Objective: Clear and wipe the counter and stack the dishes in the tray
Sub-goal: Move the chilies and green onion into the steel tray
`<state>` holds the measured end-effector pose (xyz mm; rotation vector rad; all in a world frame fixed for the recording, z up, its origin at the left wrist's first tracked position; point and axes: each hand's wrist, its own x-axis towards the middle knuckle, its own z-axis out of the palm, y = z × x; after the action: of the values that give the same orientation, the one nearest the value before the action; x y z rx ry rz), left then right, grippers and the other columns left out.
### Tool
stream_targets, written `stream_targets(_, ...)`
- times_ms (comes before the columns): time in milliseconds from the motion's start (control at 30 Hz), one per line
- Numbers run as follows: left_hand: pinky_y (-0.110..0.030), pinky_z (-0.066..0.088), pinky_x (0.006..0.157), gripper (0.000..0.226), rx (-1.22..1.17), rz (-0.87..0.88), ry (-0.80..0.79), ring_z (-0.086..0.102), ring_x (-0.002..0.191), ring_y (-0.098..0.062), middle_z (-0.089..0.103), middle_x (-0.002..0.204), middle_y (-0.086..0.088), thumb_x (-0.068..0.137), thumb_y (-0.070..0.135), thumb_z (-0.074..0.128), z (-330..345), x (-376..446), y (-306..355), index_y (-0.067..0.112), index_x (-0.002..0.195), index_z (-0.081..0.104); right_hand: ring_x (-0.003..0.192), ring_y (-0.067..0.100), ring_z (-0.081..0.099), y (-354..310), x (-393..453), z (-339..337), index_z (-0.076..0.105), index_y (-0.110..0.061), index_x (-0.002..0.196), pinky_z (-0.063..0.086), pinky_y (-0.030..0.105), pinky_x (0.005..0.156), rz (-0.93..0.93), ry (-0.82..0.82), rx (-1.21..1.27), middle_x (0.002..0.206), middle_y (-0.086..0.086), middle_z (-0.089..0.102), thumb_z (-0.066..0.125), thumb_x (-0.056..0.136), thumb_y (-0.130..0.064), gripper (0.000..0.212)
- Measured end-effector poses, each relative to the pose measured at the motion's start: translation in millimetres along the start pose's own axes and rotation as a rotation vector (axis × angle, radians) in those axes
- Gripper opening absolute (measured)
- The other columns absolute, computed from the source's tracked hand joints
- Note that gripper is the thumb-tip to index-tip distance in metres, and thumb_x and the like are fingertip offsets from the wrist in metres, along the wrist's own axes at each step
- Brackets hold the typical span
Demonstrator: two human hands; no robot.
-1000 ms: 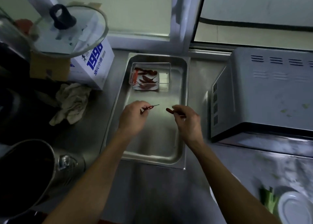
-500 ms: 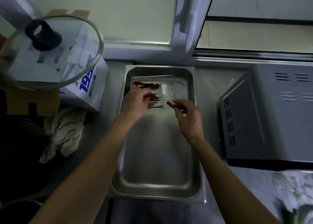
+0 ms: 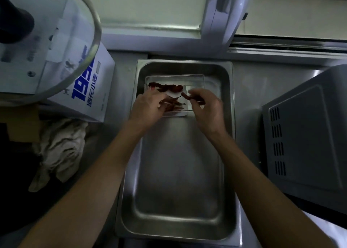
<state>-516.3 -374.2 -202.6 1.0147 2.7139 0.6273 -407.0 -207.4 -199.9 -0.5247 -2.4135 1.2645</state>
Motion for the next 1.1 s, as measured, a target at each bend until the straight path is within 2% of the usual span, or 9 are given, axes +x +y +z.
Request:
stream_targets(167, -0.032, 0.045, 0.078, 0.022, -0.027, -0.009, 0.089, 0.058, 0.095, -0.023, 0.069, 0.106, -0.008, 0.091, 0.013, 0.065, -3.5, -11.3, -10.1, 0.014, 0.112, 0.069, 0.095, 0.010, 0.064, -6.5, 15.2, 20.3, 0.070, -0.010, 0.111, 0.053, 0.022, 0.086, -0.086, -0.058, -0.058, 0.106, 0.002, 0.070, 0.063, 0.087, 0.003, 0.028)
stream_targets(333, -0.046, 0.052, 0.080, 0.018, -0.091, -0.060, 0.120, 0.060, 0.091, -0.026, 0.070, 0.104, -0.010, 0.093, 0.015, 0.063, -12.8, -26.9, -5.7, 0.011, 0.109, 0.070, 0.095, 0.015, 0.066, -13.6, 18.0, 36.8, 0.071, -0.009, 0.109, 0.055, 0.033, 0.086, -0.083, -0.105, -0.082, 0.104, 0.004, 0.071, 0.062, 0.086, 0.004, 0.029)
stream_targets(400, -0.047, 0.053, 0.082, 0.018, -0.106, -0.074, 0.116, 0.061, 0.094, -0.025, 0.070, 0.106, -0.009, 0.093, 0.017, 0.063, -14.9, -33.4, -3.6, 0.013, 0.110, 0.070, 0.097, 0.015, 0.067, -17.4, 13.4, 35.4, 0.071, -0.010, 0.110, 0.053, 0.028, 0.088, -0.081, -0.110, -0.097, 0.106, 0.003, 0.072, 0.063, 0.088, 0.001, 0.027)
stream_targets(467, -0.044, 0.052, 0.086, 0.021, -0.152, -0.112, 0.103, 0.061, 0.099, -0.023, 0.069, 0.111, -0.006, 0.094, 0.021, 0.061, -19.4, -40.6, 1.8, 0.016, 0.113, 0.069, 0.104, 0.014, 0.065, -21.8, 5.0, 27.7, 0.070, -0.010, 0.113, 0.046, 0.010, 0.090, -0.055, -0.113, -0.100, 0.112, 0.003, 0.071, 0.063, 0.090, -0.002, 0.026)
stream_targets(533, -0.039, 0.051, 0.088, 0.024, -0.207, -0.151, 0.089, 0.061, 0.103, -0.020, 0.068, 0.114, -0.004, 0.095, 0.025, 0.061, -23.6, -49.9, 8.6, 0.018, 0.117, 0.068, 0.109, 0.011, 0.062, -26.1, -7.5, 15.7, 0.068, -0.011, 0.116, 0.036, 0.001, 0.090, -0.035, -0.111, -0.106, 0.117, 0.003, 0.070, 0.062, 0.092, -0.005, 0.026)
stream_targets(633, -0.038, 0.051, 0.089, 0.028, -0.226, -0.147, 0.063, 0.060, 0.106, -0.019, 0.067, 0.117, -0.001, 0.095, 0.030, 0.059, -24.4, -72.9, 20.9, 0.020, 0.121, 0.065, 0.112, 0.006, 0.059, -33.2, -35.7, -5.5, 0.067, -0.013, 0.119, 0.035, 0.001, 0.095, -0.026, -0.090, -0.111, 0.121, 0.001, 0.068, 0.062, 0.094, -0.008, 0.026)
stream_targets(767, -0.040, 0.049, 0.093, 0.033, -0.206, -0.147, -0.026, 0.058, 0.112, -0.021, 0.064, 0.123, -0.001, 0.095, 0.036, 0.058, -18.5, -106.2, 36.6, 0.024, 0.125, 0.062, 0.115, 0.008, 0.058, -44.0, -81.3, -35.1, 0.064, -0.016, 0.123, 0.042, 0.015, 0.100, -0.008, -0.090, -0.158, 0.126, 0.000, 0.066, 0.061, 0.095, -0.011, 0.029)
stream_targets(967, -0.045, 0.046, 0.098, 0.034, -0.150, -0.062, -0.115, 0.056, 0.117, -0.022, 0.063, 0.127, 0.000, 0.097, 0.037, 0.055, -9.8, -146.4, 61.6, 0.023, 0.128, 0.061, 0.115, 0.018, 0.061, -46.2, -150.2, -65.9, 0.065, -0.012, 0.125, 0.047, 0.027, 0.100, 0.043, -0.111, -0.293, 0.127, 0.004, 0.066, 0.066, 0.093, -0.019, 0.033)
stream_targets(1100, -0.045, 0.047, 0.097, 0.034, -0.133, 0.008, -0.127, 0.057, 0.116, -0.022, 0.064, 0.127, 0.000, 0.097, 0.038, 0.055, -3.6, -168.8, 74.9, 0.023, 0.128, 0.061, 0.118, 0.019, 0.060, -45.7, -192.3, -78.1, 0.064, -0.012, 0.127, 0.033, 0.011, 0.092, 0.156, -0.119, -0.348, 0.129, 0.004, 0.065, 0.065, 0.093, -0.020, 0.035)
